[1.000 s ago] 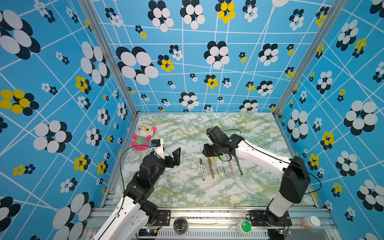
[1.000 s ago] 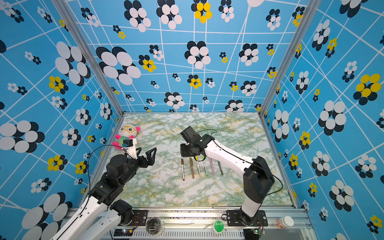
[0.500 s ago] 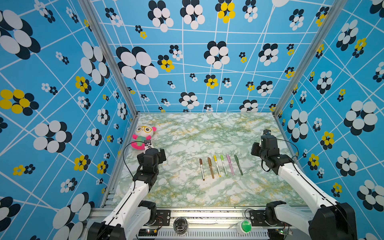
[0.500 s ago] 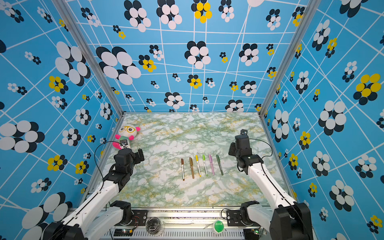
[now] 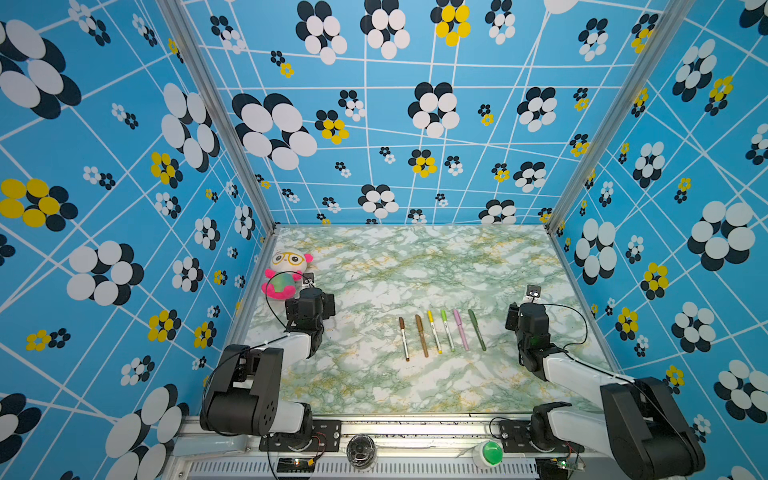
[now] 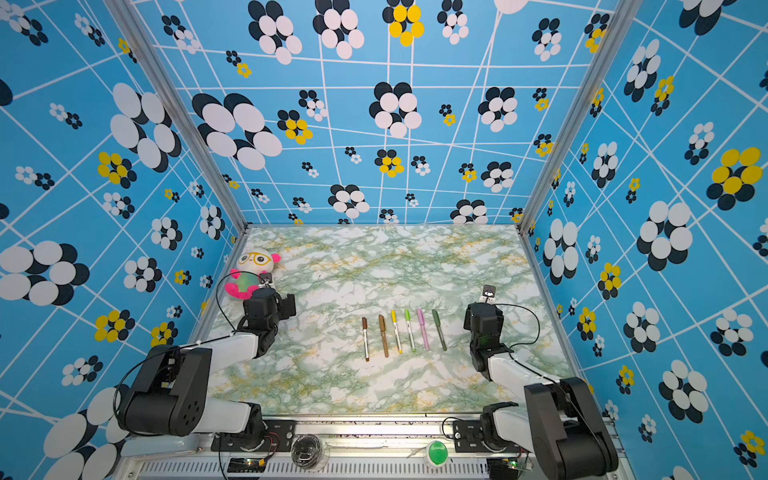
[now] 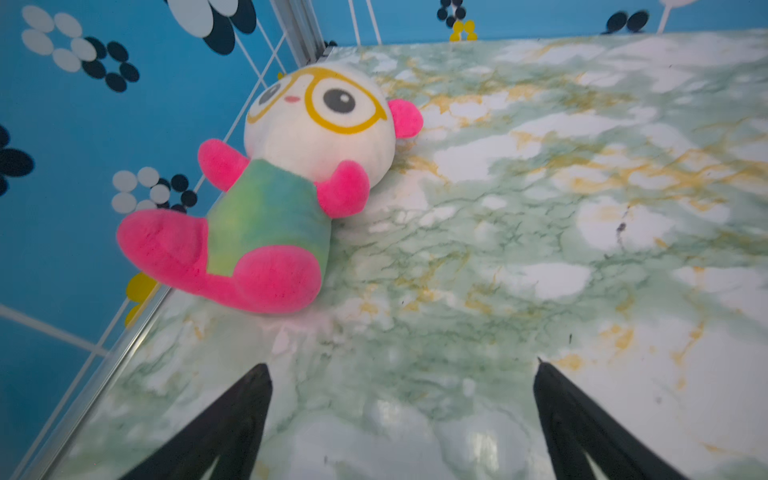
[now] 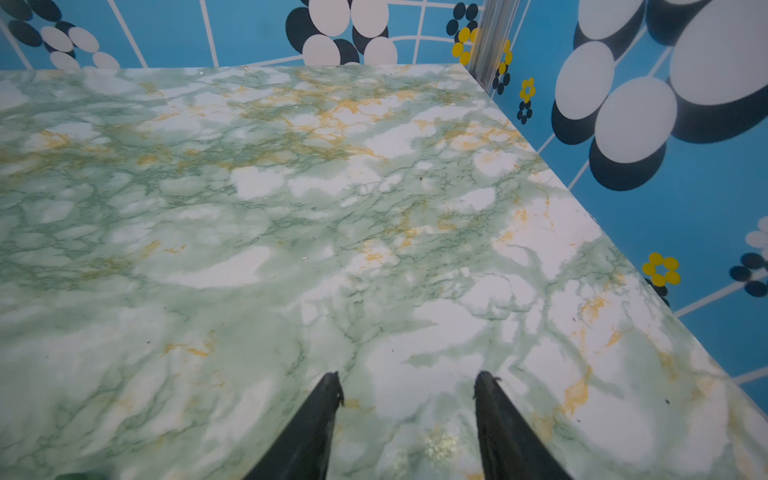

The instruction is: Insert the pens into the pen caps

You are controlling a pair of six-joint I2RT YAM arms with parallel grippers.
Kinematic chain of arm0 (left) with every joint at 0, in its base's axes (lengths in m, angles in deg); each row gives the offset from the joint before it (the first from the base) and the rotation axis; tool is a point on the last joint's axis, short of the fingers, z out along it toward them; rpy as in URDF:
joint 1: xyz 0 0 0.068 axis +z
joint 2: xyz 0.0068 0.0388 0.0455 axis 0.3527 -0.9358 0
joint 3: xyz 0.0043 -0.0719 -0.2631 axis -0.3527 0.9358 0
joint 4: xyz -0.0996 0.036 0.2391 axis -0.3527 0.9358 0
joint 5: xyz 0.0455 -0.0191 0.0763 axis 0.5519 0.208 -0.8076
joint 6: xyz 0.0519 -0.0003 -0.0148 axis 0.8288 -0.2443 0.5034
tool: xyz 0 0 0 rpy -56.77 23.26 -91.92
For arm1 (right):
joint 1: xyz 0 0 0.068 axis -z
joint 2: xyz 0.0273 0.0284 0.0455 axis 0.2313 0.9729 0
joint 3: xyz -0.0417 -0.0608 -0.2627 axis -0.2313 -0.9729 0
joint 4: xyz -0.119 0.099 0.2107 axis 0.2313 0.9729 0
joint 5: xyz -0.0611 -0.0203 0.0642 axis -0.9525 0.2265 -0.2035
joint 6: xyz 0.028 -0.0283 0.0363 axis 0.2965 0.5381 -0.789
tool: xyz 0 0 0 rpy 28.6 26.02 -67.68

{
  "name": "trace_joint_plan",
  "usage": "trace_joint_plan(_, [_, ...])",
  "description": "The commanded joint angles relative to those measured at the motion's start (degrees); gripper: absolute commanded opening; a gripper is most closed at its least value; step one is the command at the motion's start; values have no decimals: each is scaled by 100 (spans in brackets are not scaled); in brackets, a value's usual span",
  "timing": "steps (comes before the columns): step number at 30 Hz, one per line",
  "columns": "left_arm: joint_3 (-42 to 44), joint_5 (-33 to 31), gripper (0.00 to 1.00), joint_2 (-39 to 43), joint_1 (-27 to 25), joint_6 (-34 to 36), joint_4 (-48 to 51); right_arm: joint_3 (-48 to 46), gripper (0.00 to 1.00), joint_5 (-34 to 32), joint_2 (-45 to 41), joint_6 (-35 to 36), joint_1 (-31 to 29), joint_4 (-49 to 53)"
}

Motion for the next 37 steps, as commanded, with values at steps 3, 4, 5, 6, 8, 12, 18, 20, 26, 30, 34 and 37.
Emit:
trace_joint_plan(3, [314, 1318, 99, -437, 166, 202, -1542, 271, 51, 760, 1052, 378, 362, -1708])
trace_joint_plan(4, [294, 1338, 99, -405, 168, 188, -1423, 246, 51, 816, 1351, 393, 397, -2049])
trace_joint_plan(5, [301, 1330, 99, -422, 165, 187, -1481, 233, 52, 723, 1539, 427, 396, -2403])
trace_joint_plan(6, [297, 1334, 99, -428, 170, 189, -1496, 316, 55, 636, 1432, 318, 401, -2012])
trace_joint_plan(8, [300, 1339, 99, -424, 172, 184, -1478, 570, 56, 887, 1287, 153, 559, -1311])
trace_joint_plan(12, [302, 1333, 99, -437, 172, 188, -1493, 542, 72, 1036, 1357, 126, 649, -1483])
trace_joint_plan(18, [293, 1356, 99, -437, 183, 180, -1472, 552, 99, 1053, 1364, 125, 658, -1465])
trace_joint_plan(20, [293, 1349, 99, -435, 185, 180, -1477, 550, 99, 1057, 1353, 155, 658, -1459])
trace_joint_plan(26, [295, 1334, 99, -443, 177, 191, -1503, 534, 99, 1097, 1316, 186, 649, -1426])
trace_joint_plan(30, [298, 1339, 99, -437, 177, 186, -1495, 609, 99, 1327, 1370, 215, 657, -1352])
trace_joint_plan(34, [299, 1338, 99, -437, 177, 189, -1495, 618, 99, 1358, 1369, 201, 680, -1335])
trace_joint_plan(37, [297, 1339, 99, -437, 173, 189, -1495, 596, 99, 1357, 1361, 202, 684, -1360])
